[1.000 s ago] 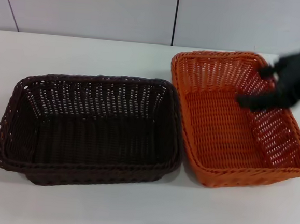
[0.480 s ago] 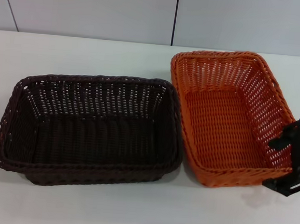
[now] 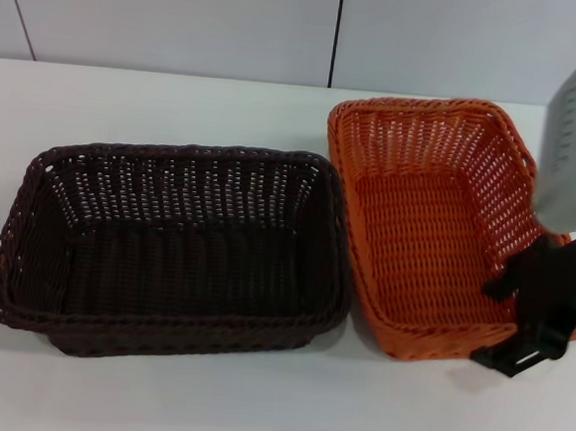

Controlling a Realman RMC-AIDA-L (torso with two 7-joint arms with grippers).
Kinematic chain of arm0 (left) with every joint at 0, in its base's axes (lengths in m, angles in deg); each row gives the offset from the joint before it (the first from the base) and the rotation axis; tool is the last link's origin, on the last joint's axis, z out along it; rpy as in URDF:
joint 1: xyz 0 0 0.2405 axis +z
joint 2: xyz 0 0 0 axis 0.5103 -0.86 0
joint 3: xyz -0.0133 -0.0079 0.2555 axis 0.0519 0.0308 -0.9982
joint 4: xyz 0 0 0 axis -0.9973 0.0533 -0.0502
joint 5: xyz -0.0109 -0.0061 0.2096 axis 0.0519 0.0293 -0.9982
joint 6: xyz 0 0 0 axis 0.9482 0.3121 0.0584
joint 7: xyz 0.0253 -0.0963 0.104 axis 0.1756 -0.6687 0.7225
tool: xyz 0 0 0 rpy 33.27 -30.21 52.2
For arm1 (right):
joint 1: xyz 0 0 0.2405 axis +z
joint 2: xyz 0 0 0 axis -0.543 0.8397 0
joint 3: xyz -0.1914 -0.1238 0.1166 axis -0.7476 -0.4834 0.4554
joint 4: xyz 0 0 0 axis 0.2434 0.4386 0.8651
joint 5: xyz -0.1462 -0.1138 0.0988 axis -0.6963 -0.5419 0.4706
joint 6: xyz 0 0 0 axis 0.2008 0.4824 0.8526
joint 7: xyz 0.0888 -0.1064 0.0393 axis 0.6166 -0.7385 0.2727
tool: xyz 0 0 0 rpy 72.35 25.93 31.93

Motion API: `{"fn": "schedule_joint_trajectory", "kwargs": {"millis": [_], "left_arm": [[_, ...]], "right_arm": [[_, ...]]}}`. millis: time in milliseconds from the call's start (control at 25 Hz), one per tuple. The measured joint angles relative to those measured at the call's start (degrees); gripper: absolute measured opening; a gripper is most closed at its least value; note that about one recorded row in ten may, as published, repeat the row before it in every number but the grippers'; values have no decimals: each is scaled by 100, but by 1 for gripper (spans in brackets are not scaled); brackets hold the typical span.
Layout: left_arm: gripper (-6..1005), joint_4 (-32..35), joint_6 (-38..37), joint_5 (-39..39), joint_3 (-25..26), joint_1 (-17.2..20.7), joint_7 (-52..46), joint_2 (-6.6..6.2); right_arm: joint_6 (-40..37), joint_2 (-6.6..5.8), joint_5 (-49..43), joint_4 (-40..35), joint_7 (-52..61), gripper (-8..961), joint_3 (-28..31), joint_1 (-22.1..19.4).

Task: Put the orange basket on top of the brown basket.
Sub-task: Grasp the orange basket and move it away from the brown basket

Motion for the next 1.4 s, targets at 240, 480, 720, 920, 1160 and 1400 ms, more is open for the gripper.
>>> {"fn": "schedule_joint_trajectory", "kwargs": {"millis": [240,480,720,920,1160,1400], "left_arm": [[673,13,-2,-17,0,-10,-3,-10],[672,50,-2,-20,0,-33,-5,-31],[672,64,-2,-33,0,-25,-6,-39],[672,149,-36,-36,0,-24,-6,-44],[672,227,-49,-35,0,-29,-6,-44],[672,234,-64,-41,0,2,-6,-50]], "right_arm": [[629,22,-23,871,-19,631,-383,71],[974,49,-247,1127,159,629,-707,85],[1309,53,-420,1066,480,533,-1049,105],[1400,52,-535,1059,604,330,-1221,110],[1449,51,-603,1017,830,170,-1288,133],[1456,66,-1008,328,1290,151,-1474,-40]]}}
